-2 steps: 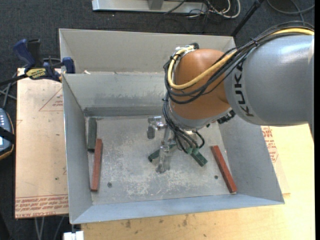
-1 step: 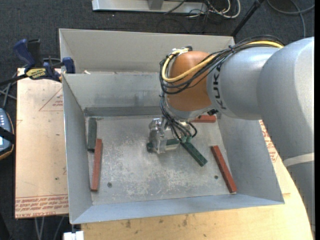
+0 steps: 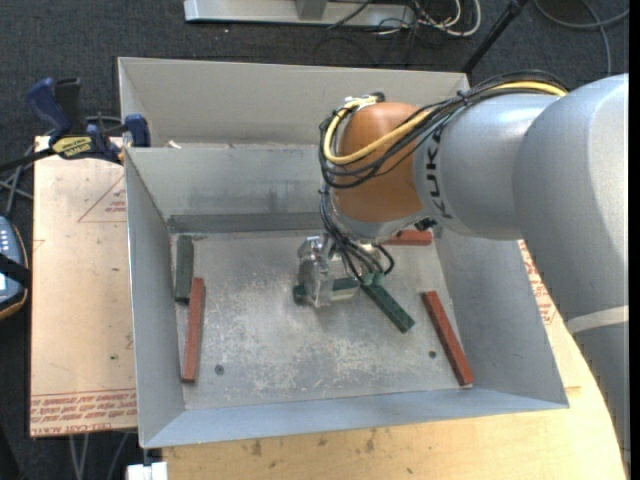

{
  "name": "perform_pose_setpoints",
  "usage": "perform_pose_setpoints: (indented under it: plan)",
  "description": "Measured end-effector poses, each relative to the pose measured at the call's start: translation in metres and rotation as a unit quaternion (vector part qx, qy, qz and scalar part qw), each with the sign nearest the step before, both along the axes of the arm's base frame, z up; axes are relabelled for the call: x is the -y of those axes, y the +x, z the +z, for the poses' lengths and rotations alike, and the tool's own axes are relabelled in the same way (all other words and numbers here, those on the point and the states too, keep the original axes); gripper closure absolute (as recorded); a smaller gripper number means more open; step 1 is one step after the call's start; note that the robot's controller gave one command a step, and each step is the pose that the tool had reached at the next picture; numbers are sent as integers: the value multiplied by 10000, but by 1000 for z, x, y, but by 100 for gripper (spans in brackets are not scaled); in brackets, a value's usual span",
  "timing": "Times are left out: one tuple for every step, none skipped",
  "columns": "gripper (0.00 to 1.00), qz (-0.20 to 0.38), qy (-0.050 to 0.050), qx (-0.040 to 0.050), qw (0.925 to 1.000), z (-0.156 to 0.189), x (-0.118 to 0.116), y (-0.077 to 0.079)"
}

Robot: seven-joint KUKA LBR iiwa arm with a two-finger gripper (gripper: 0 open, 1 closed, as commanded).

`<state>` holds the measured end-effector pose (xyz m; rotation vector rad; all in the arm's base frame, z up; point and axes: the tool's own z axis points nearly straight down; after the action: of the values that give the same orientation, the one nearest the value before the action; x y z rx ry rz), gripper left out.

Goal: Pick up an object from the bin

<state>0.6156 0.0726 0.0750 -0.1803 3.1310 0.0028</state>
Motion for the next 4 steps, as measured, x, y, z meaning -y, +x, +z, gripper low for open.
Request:
perform_pose_setpoints:
  plan:
    - [100, -72, -3, -35, 10000, 49, 8, 8]
    - [100, -107, -6, -35, 9999, 116, 8, -3]
    - [0, -380, -6, -64, 9993, 24, 6, -26]
    - [0, -387, -2, -22, 9992, 28, 6, -23]
